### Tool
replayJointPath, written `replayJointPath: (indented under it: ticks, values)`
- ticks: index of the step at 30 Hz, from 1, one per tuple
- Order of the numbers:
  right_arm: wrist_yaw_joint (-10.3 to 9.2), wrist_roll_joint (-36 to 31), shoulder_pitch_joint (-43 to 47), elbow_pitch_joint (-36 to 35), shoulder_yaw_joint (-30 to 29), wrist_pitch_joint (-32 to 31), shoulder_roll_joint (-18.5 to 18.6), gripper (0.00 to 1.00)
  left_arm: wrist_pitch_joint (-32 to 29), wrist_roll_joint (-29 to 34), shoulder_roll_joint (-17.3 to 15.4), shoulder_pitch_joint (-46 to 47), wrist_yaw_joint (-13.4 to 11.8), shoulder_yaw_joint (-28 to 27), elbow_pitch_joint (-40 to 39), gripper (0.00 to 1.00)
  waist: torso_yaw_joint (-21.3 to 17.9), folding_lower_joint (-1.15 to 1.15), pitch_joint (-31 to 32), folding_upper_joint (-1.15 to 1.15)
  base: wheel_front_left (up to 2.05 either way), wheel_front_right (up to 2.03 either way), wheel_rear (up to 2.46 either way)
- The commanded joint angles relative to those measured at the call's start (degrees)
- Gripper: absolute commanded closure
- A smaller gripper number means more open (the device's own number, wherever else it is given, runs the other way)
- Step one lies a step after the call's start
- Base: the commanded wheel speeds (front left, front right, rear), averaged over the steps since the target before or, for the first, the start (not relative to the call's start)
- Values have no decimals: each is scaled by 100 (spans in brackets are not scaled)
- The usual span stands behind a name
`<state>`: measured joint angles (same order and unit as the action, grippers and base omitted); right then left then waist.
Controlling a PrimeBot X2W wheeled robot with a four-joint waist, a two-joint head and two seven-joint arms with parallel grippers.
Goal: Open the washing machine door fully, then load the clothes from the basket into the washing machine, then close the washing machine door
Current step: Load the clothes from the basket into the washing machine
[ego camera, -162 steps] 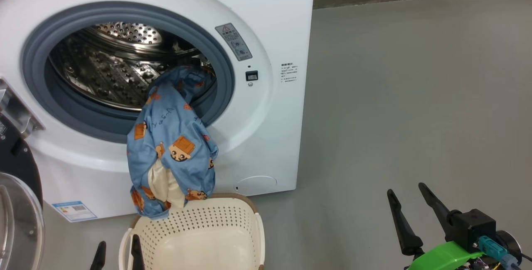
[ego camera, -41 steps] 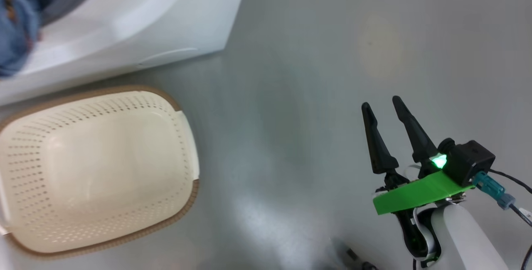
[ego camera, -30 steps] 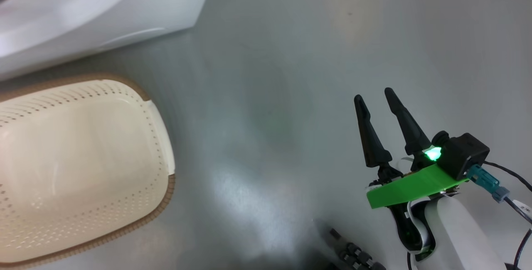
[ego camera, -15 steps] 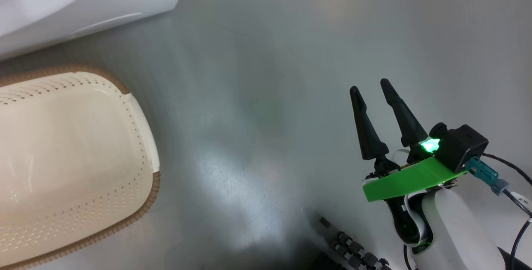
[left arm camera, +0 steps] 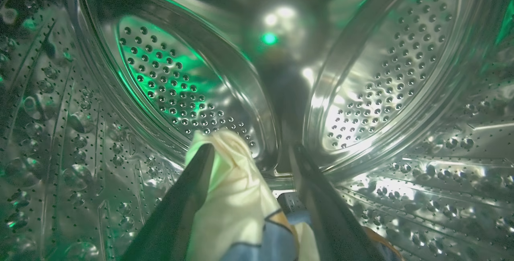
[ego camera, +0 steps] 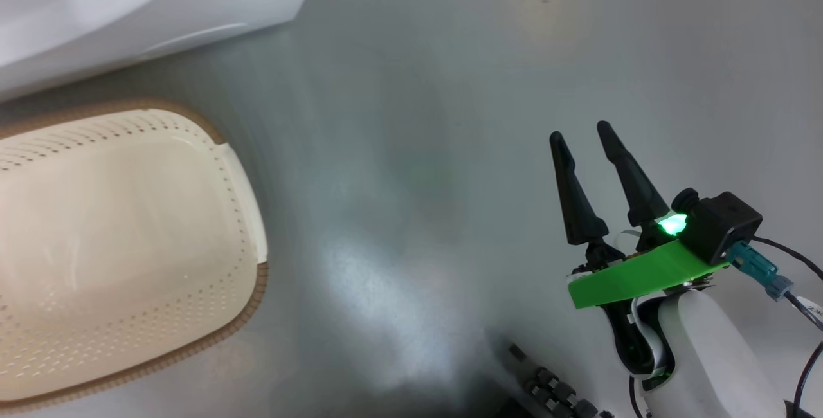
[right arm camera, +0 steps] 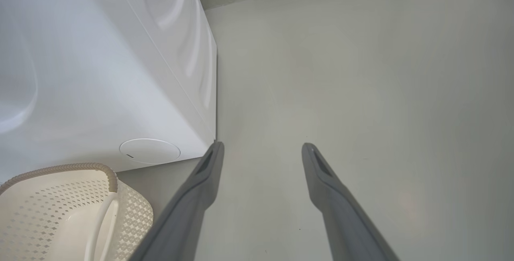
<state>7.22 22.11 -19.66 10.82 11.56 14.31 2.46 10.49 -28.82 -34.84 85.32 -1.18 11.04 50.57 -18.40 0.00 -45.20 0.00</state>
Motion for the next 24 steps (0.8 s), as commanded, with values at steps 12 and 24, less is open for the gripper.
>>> replayJointPath:
  ticks: [12,24]
  values:
    - [26,-331,208,-35,-278,38,42,0,207,-284,287,-1287,-99,-44,24,0,504,0,771,0,0,0,0]
    - [26,-621,703,-250,-775,-251,42,0,445,-378,877,-3418,-526,-265,-1140,0,905,0,1794,0,0,0,0]
